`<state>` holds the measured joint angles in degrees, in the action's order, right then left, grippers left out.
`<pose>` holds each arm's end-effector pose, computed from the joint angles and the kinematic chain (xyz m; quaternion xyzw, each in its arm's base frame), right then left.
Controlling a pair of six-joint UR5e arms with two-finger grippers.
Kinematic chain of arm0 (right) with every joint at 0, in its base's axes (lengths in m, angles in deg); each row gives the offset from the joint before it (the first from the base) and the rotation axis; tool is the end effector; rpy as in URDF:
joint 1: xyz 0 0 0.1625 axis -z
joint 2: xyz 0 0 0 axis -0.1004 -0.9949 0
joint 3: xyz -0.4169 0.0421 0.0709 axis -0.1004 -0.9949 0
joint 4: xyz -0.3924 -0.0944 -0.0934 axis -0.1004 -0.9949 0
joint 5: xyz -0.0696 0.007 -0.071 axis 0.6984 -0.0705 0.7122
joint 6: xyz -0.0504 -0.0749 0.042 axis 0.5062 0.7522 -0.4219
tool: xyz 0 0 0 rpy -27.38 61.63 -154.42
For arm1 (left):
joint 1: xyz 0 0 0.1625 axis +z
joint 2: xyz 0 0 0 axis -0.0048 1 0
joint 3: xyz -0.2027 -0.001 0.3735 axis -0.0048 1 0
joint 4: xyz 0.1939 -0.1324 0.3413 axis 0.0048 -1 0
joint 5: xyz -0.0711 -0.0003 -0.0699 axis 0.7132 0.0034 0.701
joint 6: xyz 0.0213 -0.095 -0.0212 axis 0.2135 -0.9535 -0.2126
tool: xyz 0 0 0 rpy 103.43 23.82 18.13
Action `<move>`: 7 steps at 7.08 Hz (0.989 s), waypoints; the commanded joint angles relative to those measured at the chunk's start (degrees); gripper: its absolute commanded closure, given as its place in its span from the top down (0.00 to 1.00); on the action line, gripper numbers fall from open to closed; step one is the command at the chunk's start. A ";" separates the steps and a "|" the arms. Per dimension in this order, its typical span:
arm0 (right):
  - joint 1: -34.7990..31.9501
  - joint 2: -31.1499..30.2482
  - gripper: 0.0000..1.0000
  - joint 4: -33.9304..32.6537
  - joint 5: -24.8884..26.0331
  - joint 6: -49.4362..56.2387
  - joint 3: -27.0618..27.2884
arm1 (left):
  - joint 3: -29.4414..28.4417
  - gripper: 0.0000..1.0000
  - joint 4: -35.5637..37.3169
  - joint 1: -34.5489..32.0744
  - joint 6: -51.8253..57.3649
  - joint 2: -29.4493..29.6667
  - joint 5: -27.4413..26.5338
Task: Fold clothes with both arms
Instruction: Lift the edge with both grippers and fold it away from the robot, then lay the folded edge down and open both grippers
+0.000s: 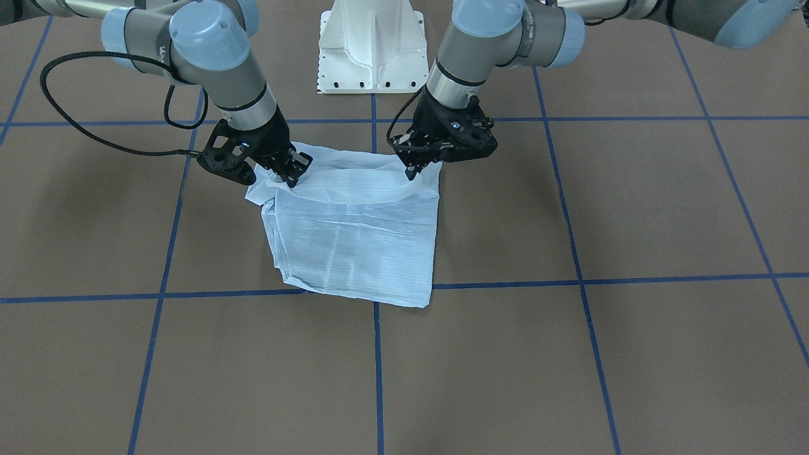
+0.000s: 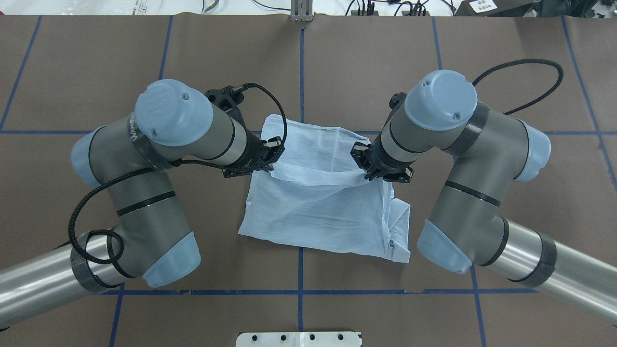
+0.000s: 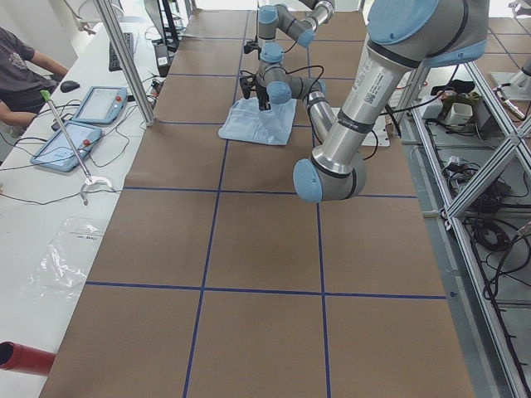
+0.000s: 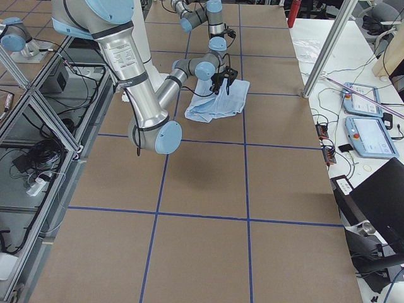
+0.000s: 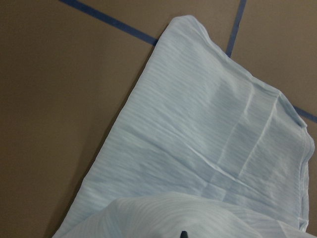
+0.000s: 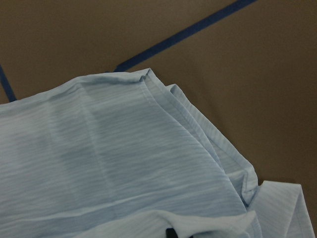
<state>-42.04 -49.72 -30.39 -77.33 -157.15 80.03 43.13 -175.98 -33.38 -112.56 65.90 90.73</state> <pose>-0.4558 -0.4491 0.2480 -0.0723 -0.4176 0.2148 0.8799 0.4880 -0.4404 0.1659 -0.0010 0.5157 -0.1877 0.8359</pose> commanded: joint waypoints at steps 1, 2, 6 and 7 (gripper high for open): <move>-2.65 4.72 0.00 0.08 0.02 3.18 -7.23 | -4.10 0.00 -3.50 -2.48 1.75 1.35 -0.05; -3.70 5.35 0.00 0.86 0.02 4.85 -8.65 | -5.16 0.00 -3.60 -3.36 3.32 1.79 -0.05; -5.30 7.03 0.00 12.98 0.28 5.65 -18.85 | -11.99 0.00 -9.28 -4.43 3.69 3.89 -0.05; -5.30 7.55 0.00 13.08 0.63 5.65 -19.30 | -15.33 0.00 -12.45 -4.43 3.69 4.42 -0.05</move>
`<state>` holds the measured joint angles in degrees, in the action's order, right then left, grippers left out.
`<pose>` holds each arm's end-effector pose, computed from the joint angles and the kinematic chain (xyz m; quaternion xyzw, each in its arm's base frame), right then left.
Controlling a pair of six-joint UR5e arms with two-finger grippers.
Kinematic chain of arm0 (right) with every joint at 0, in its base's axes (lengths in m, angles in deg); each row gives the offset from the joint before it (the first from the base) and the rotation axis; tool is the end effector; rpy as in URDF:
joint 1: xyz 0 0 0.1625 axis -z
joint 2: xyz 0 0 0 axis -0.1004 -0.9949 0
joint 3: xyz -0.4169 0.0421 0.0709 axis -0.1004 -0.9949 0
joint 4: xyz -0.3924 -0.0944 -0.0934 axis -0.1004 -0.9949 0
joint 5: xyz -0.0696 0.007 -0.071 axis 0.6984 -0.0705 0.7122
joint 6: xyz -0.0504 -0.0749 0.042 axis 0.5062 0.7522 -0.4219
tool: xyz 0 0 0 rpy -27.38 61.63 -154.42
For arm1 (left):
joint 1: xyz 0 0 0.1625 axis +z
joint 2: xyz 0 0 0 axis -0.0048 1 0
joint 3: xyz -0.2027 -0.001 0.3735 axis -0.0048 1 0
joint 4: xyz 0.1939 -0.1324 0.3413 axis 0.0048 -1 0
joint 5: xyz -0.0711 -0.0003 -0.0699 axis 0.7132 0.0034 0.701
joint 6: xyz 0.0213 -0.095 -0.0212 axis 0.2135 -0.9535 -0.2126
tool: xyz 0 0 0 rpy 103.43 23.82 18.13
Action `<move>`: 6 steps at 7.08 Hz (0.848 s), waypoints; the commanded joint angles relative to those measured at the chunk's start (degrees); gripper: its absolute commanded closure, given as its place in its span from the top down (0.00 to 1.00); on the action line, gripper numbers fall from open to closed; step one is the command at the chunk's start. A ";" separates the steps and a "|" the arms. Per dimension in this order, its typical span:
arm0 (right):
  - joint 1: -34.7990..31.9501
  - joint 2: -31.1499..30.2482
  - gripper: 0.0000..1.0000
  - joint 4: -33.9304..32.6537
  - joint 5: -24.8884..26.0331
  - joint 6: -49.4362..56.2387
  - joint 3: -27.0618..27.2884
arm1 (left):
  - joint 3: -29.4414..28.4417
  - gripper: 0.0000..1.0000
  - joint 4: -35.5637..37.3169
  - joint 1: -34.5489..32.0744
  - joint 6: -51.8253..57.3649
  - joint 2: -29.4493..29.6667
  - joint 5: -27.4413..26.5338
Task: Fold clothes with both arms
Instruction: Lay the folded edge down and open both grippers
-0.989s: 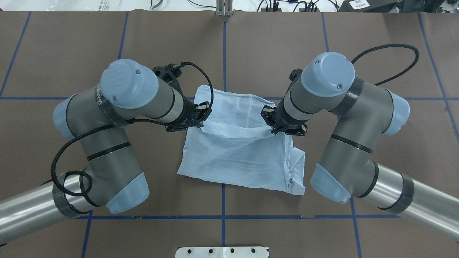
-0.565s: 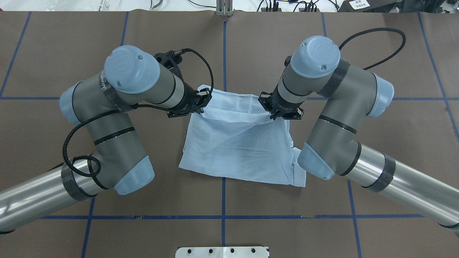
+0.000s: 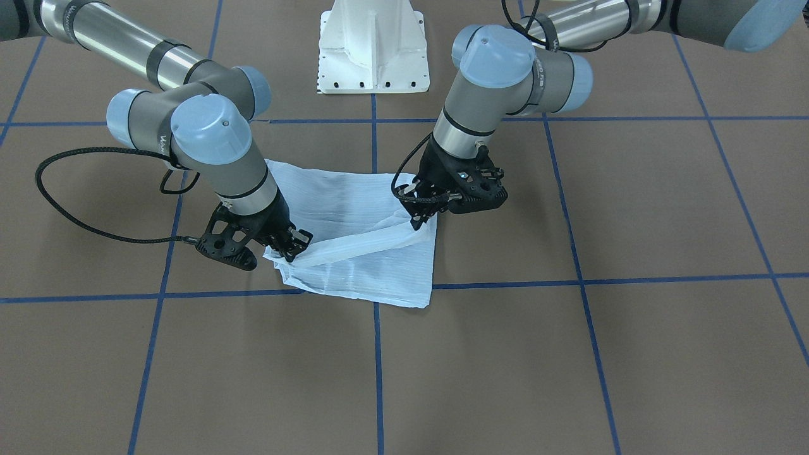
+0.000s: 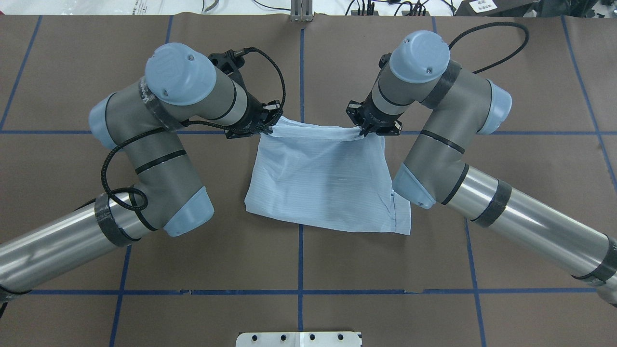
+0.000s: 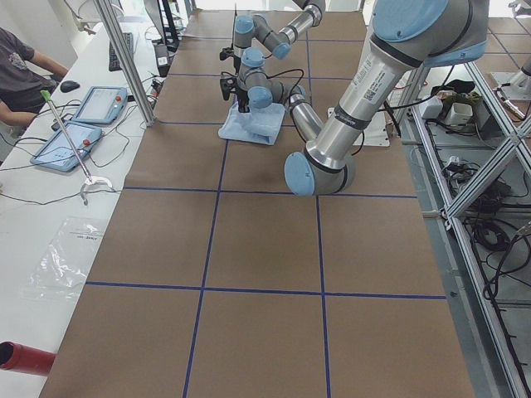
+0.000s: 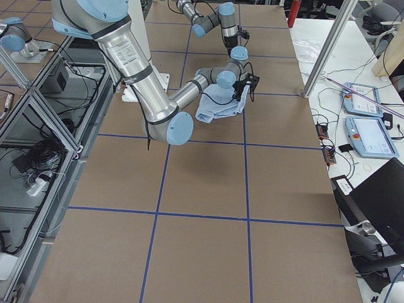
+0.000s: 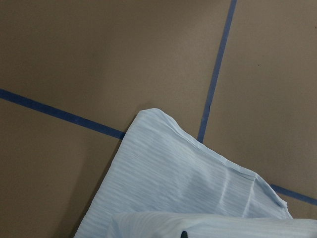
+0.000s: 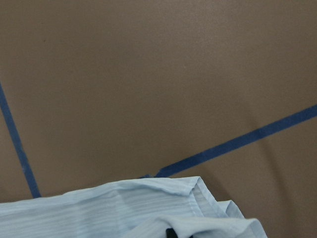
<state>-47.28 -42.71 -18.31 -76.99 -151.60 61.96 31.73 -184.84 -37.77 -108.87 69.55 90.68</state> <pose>-0.4800 -0.5490 0.2757 -0.0264 -0.4288 0.2110 0.8780 0.4984 -0.5115 0.1840 0.0391 0.5219 -0.1903 0.8306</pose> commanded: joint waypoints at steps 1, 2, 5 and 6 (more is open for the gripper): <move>-0.05 0.90 0.00 0.92 0.29 0.10 -1.23 | -5.79 0.00 -5.27 -0.04 -0.09 0.87 0.00; -0.05 1.07 0.00 0.92 0.29 0.10 -1.58 | -8.25 0.00 -5.46 -0.04 -0.09 2.09 -0.09; 0.04 1.25 0.00 0.92 0.29 0.10 -2.63 | -13.53 0.00 -10.72 -0.57 -0.09 2.80 -0.18; 0.04 1.25 0.60 1.01 0.47 0.01 -2.63 | -13.89 0.26 -11.69 -0.83 -0.09 2.80 -0.18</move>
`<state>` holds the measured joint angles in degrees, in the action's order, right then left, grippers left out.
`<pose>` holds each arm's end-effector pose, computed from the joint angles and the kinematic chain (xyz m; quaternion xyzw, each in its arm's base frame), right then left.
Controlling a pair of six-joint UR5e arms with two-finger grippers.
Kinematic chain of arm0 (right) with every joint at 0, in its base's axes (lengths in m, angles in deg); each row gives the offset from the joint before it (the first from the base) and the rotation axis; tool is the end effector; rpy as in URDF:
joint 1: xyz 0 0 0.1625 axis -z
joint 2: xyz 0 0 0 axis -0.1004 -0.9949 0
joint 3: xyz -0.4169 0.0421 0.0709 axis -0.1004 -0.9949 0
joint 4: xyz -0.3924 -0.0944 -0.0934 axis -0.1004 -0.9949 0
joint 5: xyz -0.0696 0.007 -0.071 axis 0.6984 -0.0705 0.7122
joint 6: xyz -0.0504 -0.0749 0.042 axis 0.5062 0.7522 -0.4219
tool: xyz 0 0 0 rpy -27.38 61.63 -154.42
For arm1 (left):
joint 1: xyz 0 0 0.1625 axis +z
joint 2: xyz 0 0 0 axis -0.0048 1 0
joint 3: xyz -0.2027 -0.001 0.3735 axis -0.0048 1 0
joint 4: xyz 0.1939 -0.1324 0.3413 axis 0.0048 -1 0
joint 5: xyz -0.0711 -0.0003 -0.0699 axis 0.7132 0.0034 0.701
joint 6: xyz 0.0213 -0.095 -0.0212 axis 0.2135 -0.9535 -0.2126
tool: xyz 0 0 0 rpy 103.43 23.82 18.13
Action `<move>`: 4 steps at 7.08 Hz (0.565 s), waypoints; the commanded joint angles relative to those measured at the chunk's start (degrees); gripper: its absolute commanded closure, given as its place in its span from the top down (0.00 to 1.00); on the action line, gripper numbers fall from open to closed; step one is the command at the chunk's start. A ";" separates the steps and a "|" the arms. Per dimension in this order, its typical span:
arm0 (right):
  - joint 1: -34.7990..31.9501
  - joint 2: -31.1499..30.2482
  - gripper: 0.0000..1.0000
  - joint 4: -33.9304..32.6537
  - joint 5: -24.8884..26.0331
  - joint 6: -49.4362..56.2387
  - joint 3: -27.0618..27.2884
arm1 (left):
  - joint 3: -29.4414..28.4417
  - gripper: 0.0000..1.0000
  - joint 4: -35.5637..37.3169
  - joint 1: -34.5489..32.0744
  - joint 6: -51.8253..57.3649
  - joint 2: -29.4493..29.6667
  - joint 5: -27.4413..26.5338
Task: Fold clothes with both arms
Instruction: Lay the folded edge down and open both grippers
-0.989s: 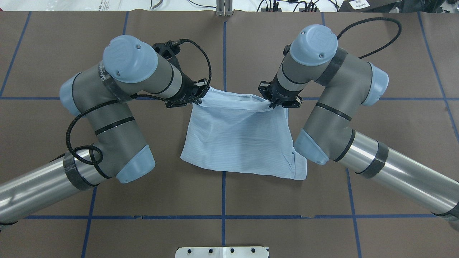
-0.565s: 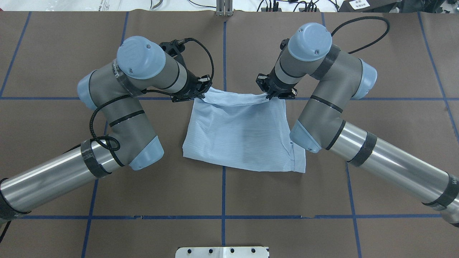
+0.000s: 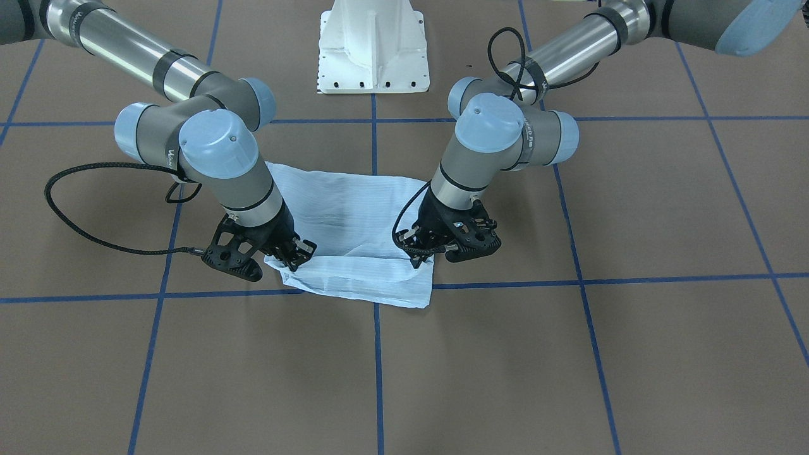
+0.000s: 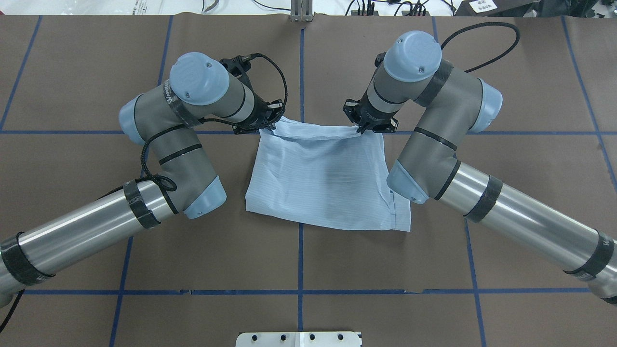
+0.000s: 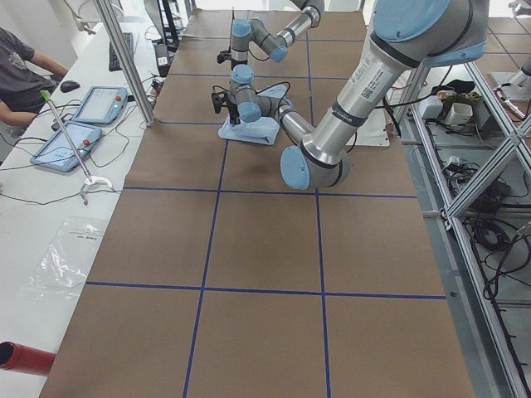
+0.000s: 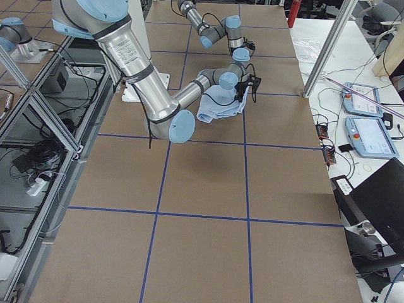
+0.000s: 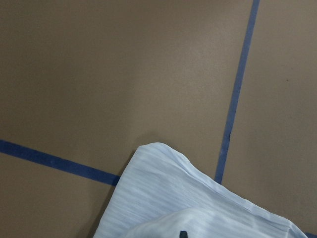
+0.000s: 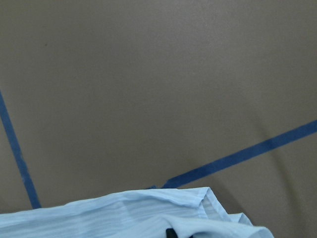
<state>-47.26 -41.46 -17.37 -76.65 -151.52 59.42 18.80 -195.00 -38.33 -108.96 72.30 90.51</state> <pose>-0.4890 -0.5574 0.2784 -0.0249 -0.4256 0.2124 0.8793 0.5371 -0.5510 0.2268 0.0424 0.5213 -0.1958 0.8295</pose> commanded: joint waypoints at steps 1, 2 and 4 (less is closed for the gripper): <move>0.01 0.08 1.00 0.15 1.00 -0.07 -0.09 | -1.06 0.99 -1.63 -1.14 0.26 0.13 0.08; -0.25 -0.09 1.00 0.33 1.01 0.63 -0.18 | -1.41 1.00 -1.63 -3.41 0.70 0.31 0.16; -0.43 0.34 1.00 0.59 0.57 4.67 0.60 | -2.46 1.00 -0.76 -6.94 6.39 0.05 0.60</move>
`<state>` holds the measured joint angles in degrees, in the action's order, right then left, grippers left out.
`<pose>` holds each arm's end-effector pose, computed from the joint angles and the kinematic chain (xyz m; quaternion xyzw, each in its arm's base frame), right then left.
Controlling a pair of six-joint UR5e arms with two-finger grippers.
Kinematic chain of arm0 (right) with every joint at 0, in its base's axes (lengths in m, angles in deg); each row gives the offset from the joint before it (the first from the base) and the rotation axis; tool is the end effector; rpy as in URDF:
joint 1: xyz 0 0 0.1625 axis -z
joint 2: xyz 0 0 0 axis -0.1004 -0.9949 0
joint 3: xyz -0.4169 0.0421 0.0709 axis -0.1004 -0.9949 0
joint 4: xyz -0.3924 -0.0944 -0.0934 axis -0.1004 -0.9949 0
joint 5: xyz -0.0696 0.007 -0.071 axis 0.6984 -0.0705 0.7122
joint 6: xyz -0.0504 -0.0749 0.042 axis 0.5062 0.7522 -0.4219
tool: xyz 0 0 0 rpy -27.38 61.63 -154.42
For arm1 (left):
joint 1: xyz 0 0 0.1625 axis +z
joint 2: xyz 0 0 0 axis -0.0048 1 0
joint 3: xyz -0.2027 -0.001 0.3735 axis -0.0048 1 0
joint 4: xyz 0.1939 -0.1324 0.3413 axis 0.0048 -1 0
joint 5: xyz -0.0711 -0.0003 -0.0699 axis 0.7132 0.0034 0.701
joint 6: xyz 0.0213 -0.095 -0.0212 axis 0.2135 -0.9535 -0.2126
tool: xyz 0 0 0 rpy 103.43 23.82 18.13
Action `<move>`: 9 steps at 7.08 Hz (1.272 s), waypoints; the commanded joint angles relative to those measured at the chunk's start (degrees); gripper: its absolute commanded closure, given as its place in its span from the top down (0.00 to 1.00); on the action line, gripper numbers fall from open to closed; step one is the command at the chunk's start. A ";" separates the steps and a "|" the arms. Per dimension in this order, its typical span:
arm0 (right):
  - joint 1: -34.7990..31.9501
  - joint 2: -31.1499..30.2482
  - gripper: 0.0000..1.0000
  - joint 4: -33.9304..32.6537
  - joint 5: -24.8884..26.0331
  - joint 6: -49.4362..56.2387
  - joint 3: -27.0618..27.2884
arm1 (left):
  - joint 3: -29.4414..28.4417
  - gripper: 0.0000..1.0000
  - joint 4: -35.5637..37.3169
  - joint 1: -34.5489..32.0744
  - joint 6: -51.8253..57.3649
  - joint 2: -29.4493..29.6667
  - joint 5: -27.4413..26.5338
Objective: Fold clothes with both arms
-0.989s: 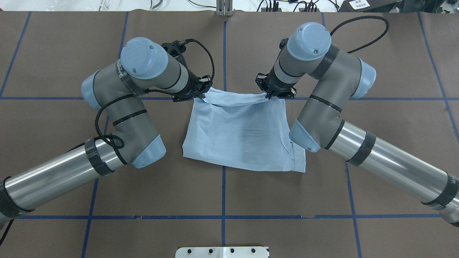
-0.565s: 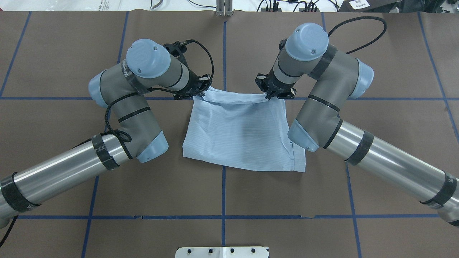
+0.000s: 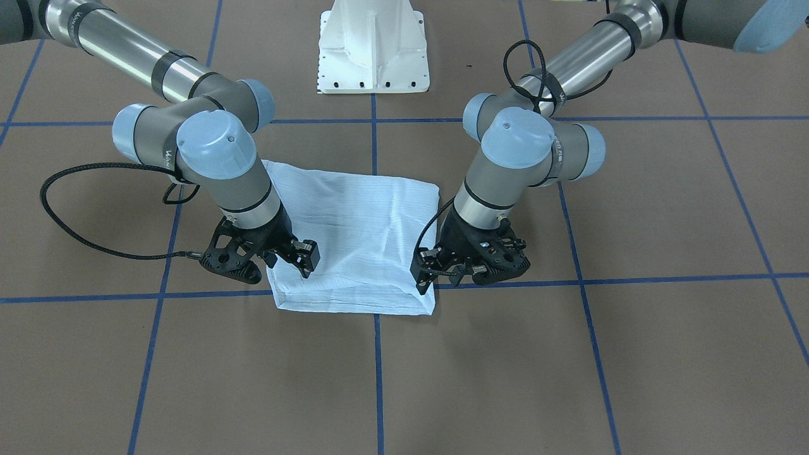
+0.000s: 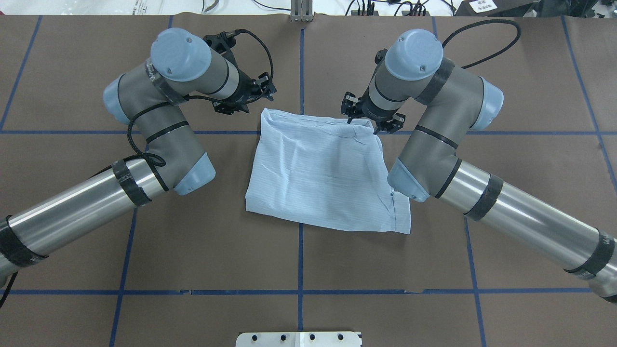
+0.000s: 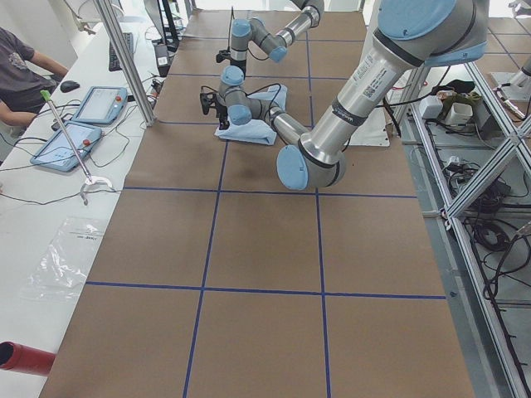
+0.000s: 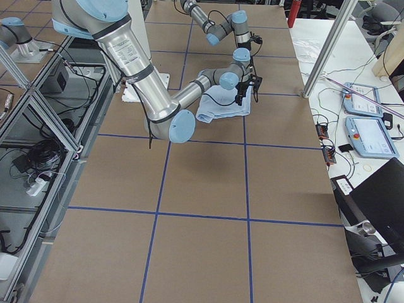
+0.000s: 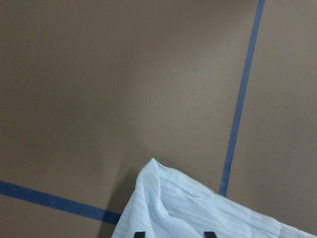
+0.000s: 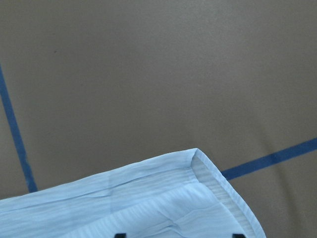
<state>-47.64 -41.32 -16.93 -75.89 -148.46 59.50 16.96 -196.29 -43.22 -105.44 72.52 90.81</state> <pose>-0.4847 -0.5617 0.2753 -0.0039 -0.4287 0.1929 0.8826 0.4935 -0.5990 0.2360 0.0772 0.5154 -0.2052 0.8285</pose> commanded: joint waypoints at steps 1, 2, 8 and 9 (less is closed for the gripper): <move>0.04 0.38 1.00 -0.11 -0.37 2.41 1.83 | -0.54 0.99 0.89 -3.54 5.07 -0.78 1.79; -0.48 -0.40 1.00 -0.81 0.07 5.81 4.02 | 0.68 0.99 1.15 -5.55 10.23 -4.18 6.24; -21.79 -18.12 1.00 -16.54 -8.33 57.42 13.27 | 22.45 1.00 10.41 -25.58 55.09 -31.15 12.96; -26.98 -22.51 1.00 -16.55 -11.85 65.96 13.27 | 25.02 1.00 17.43 -28.57 63.98 -32.24 12.88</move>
<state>-68.06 -58.43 -32.55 -83.24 -94.56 72.46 37.96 -186.65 -67.60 -53.19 43.29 103.51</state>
